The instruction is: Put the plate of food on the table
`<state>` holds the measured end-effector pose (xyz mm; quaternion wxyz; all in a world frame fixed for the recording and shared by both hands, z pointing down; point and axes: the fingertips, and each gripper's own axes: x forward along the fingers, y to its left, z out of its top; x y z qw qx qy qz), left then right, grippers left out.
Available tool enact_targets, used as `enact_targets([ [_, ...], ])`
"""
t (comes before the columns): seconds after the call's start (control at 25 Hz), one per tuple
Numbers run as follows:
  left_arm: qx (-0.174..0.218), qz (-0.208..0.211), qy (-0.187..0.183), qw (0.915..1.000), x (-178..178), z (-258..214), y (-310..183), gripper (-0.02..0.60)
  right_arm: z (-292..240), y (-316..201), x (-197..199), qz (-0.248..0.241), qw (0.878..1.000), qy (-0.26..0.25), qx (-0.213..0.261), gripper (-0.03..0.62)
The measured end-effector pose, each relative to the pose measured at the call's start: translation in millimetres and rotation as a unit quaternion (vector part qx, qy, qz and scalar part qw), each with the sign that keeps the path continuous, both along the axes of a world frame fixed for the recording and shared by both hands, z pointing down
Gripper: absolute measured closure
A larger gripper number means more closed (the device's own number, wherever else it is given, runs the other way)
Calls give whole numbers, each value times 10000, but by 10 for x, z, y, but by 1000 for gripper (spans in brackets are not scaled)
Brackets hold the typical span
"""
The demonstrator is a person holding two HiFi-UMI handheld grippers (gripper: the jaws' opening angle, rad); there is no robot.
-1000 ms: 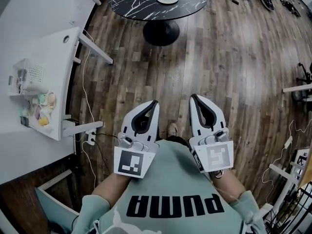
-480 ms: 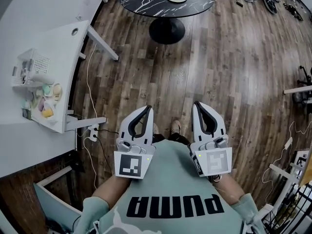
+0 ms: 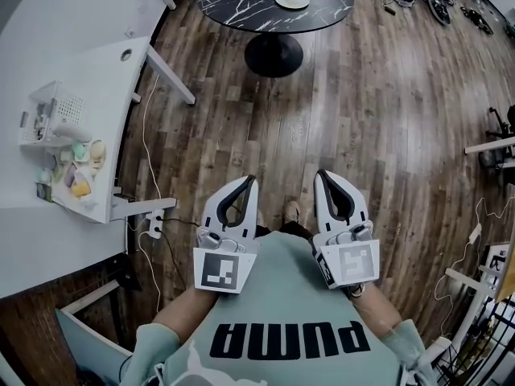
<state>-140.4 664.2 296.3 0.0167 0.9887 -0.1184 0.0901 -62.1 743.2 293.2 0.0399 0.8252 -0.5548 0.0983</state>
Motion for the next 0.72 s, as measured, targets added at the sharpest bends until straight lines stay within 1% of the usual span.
enact_targets([
  [0.2,3,16,42,10000,-33,-8,-52,575,-45,-44,-48,19,10000,39,32,588],
  [0.72,138,56,134,9998,-3,-112,-244,575,-152,-209,-27,3,9999,165,39,588],
])
